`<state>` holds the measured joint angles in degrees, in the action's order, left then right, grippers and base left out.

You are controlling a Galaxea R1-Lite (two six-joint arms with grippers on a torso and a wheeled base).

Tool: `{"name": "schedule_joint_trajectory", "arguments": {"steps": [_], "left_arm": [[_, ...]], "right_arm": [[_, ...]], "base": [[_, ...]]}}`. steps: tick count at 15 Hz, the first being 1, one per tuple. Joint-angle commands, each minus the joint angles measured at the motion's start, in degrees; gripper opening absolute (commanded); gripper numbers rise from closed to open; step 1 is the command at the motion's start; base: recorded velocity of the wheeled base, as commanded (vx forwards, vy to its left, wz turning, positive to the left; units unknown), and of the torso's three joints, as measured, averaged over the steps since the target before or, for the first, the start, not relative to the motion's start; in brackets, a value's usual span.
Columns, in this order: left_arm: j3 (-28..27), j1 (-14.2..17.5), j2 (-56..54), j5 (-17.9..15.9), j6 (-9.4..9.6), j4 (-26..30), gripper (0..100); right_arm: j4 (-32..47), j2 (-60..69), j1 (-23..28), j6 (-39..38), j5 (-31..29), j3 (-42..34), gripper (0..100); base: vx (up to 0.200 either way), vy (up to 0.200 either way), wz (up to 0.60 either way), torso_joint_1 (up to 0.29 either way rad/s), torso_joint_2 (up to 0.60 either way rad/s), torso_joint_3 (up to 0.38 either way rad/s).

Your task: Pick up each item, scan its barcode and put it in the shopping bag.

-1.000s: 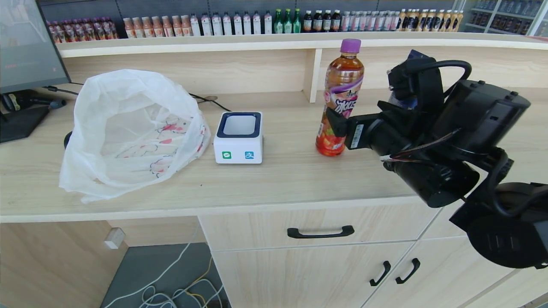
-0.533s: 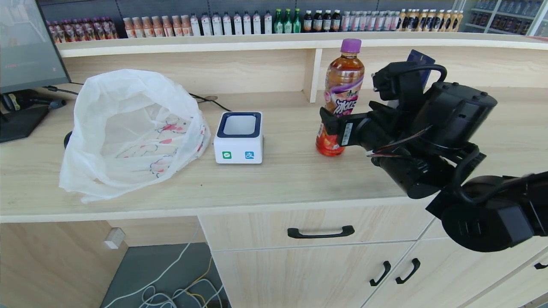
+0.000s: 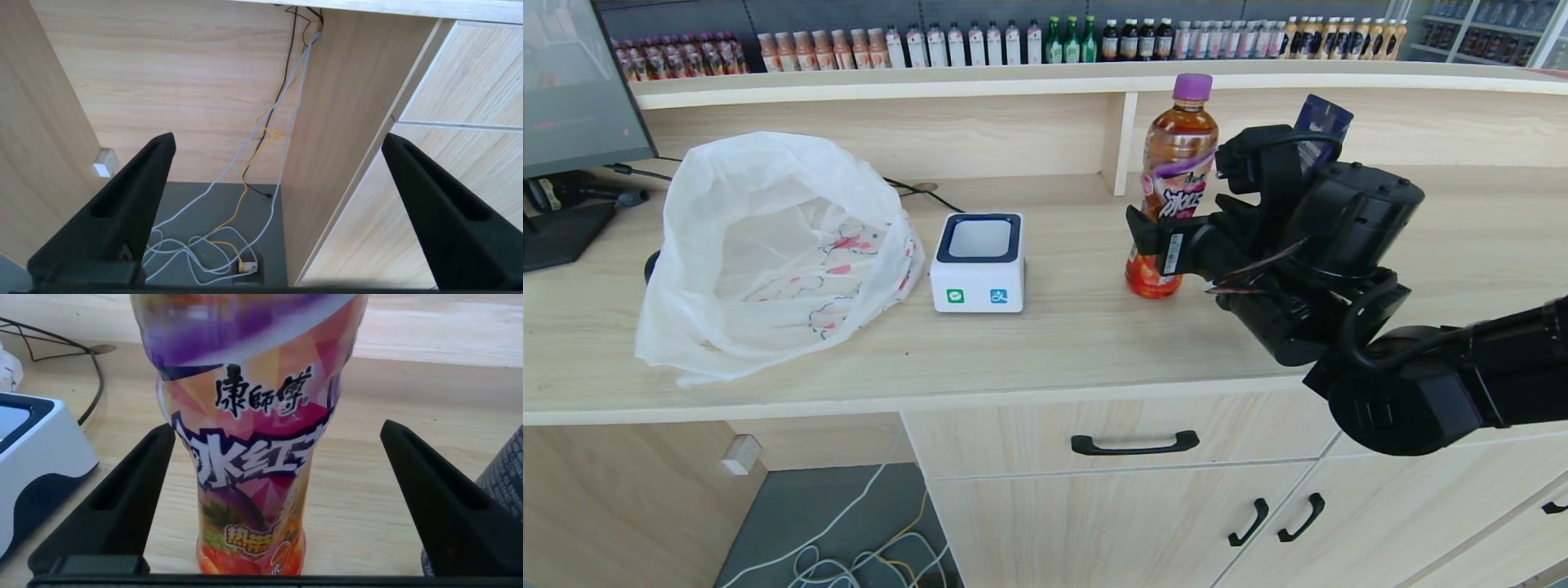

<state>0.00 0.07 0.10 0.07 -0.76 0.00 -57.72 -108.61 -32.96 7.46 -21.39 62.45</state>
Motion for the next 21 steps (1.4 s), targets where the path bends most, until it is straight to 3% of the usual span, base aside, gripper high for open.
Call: {"name": "schedule_joint_trajectory", "arguments": {"steps": [1, 16, 17, 21], "left_arm": [[0.0, 0.01, -0.01, 0.01, -0.04, 0.0, 100], [0.0, 0.01, -0.01, 0.01, -0.04, 0.0, 100], [0.0, 0.01, -0.01, 0.01, -0.04, 0.0, 100], [0.0, 0.01, -0.01, 0.01, -0.04, 0.0, 100]], "right_arm": [[-0.02, -1.52, 0.09, 0.01, 0.12, 1.44, 100], [-0.02, -6.09, 0.62, -0.96, 1.79, 7.86, 100], [-0.02, -6.09, 0.62, -0.96, 1.79, 7.86, 0], [-0.02, -6.27, 0.62, -2.36, 1.79, 8.3, 0]], "base": [[0.0, 0.0, 0.0, 0.0, 0.0, 0.0], [0.0, 0.0, 0.0, 0.0, 0.0, 0.0], [0.0, 0.0, 0.0, 0.0, 0.0, 0.0], [0.0, 0.0, 0.0, 0.0, 0.0, 0.0]]}}
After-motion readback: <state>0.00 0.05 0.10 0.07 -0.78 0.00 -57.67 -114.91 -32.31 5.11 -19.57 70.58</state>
